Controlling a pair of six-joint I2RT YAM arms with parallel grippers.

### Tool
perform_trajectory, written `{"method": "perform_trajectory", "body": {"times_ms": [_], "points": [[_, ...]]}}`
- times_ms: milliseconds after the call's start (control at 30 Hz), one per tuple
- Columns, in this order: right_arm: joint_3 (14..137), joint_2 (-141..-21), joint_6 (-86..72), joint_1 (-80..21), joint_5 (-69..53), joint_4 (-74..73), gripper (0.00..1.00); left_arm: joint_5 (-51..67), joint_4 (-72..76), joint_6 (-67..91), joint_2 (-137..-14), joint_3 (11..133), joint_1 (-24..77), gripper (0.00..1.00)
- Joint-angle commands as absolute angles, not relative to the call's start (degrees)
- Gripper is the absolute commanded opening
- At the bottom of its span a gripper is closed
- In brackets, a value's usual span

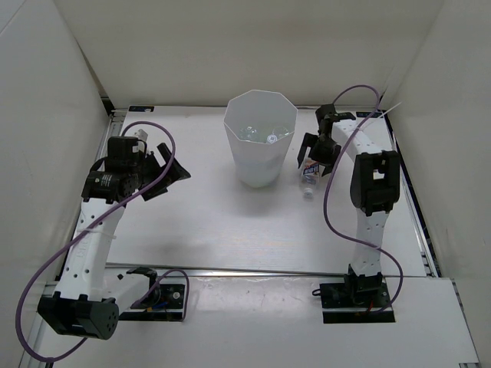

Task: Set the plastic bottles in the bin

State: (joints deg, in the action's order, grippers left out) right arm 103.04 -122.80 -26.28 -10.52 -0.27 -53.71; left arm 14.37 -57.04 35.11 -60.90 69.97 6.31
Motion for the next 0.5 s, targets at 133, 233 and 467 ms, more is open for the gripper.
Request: {"method": "perform_trajectory", "body": {"times_ms": [133, 233, 467], "points": [[101.17, -123.31, -23.47, -10.46, -3.77, -54.84, 0.76, 14.15, -57.22, 34.1, -60.73, 69.61, 6.06, 1.0], [101.16, -123.31, -23.47, -10.46, -3.78, -54.84, 0.58, 14.68, -57.22, 34.1, -61.26, 69.61, 6.06, 1.0], [100.63, -112.89, -25.93, -9.41, 0.09, -55.12, 0.53, 14.68, -57.22, 34.1, -62.31, 71.19, 6.06, 1.0]]}}
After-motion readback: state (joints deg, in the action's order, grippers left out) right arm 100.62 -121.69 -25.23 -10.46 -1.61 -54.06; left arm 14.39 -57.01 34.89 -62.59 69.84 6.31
